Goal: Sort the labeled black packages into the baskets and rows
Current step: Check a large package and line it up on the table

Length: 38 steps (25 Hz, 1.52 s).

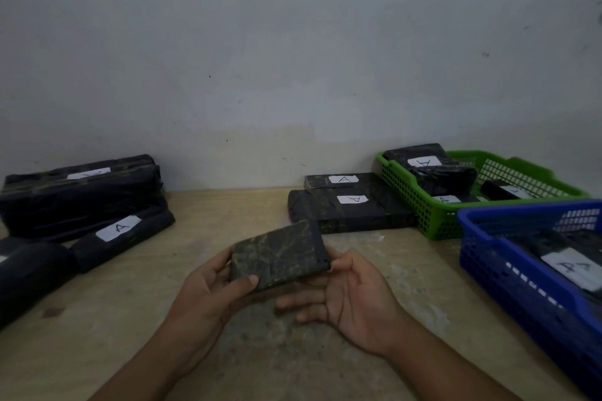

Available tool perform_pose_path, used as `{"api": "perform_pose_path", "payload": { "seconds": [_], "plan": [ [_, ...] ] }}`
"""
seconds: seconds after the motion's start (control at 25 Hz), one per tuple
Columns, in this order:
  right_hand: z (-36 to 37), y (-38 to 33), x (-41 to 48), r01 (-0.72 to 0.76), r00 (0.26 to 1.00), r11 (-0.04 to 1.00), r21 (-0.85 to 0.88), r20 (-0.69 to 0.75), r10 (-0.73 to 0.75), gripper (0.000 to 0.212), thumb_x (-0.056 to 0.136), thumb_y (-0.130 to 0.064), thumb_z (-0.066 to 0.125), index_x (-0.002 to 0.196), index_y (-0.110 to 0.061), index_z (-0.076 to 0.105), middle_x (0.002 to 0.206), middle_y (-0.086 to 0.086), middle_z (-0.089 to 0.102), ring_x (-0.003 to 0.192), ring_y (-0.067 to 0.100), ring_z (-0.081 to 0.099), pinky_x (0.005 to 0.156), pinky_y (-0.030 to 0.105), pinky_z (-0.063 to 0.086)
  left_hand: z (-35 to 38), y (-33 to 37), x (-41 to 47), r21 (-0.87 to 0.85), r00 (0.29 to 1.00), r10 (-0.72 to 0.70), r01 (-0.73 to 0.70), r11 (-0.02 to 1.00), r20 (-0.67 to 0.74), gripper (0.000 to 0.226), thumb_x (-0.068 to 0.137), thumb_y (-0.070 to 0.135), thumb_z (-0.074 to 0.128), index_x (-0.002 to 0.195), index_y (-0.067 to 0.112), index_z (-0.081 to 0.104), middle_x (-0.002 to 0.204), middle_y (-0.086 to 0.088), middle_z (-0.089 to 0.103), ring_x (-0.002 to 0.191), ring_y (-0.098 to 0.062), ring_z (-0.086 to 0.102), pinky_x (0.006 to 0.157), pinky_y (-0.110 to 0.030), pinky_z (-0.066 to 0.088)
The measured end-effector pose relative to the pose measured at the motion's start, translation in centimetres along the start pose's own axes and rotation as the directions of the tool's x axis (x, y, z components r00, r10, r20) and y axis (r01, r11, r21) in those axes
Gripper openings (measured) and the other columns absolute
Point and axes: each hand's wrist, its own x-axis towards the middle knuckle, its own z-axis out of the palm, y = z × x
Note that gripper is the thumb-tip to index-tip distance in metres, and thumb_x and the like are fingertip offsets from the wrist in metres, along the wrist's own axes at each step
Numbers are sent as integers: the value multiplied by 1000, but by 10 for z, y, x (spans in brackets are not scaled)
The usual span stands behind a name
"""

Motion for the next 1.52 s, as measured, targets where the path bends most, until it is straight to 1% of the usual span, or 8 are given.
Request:
{"api": "perform_pose_path", "payload": {
  "seconds": [0.16,0.28,0.52,0.84,1.0,1.2,1.36,1.52],
  "plan": [
    [-2,5,2,38,995,975,-220,-84,-57,36,94,4,32,125,-6,48,100,28,69,61,32,70,46,29,53,2,2,-2,40,999,-42,41,998,23,54,76,-5,66,126,13,55,113,-17,70,104,-37,66,80,-38,59],
    [-2,4,0,67,988,955,-287,-117,-104,31,97,5,29,117,-3,51,87,26,72,53,28,69,41,25,49,9,6,-8,101,989,-114,104,989,92,49,91,-7,39,122,30,51,99,-29,70,70,-43,69,51,-37,57],
    [-4,2,2,-49,983,946,-322,-181,-11,33,98,-12,29,114,2,54,86,26,71,52,30,66,39,23,44,11,12,-14,159,992,-87,71,985,94,52,94,-11,35,130,26,44,68,-41,59,42,-34,60,39,-29,49],
    [0,3,-1,-83,956,902,-424,-289,-49,42,104,-35,30,112,-4,58,78,29,70,47,31,64,34,23,43,13,16,-19,249,979,-128,87,965,156,55,94,-8,36,126,35,46,77,-43,62,50,-38,64,43,-31,51],
    [2,2,-4,-47,942,880,-472,-315,-118,31,103,-27,39,98,-7,62,75,20,72,57,36,66,37,29,48,14,12,-16,248,989,-142,127,960,44,23,99,13,36,108,21,56,90,-30,69,63,-43,66,43,-33,52],
    [5,5,-4,-95,927,805,-585,-347,-143,31,100,-32,47,89,-12,68,80,12,73,68,28,71,51,34,52,5,4,-9,499,991,18,52,865,-135,29,100,24,41,80,13,58,75,-11,57,69,-21,54,70,-38,40],
    [1,7,1,-75,923,807,-585,-348,-166,42,94,-41,56,86,-3,71,90,15,75,84,29,73,78,39,54,11,7,-16,626,993,109,-62,777,-37,26,101,21,40,83,6,51,65,-3,50,56,-10,46,56,-22,39],
    [2,8,1,-60,911,765,-641,-348,-220,28,85,-35,69,76,-9,72,72,8,72,68,17,69,71,33,52,15,7,-18,641,990,144,-110,760,0,24,101,21,41,82,11,51,55,5,50,51,-6,45,51,-20,38]
  ]
}}
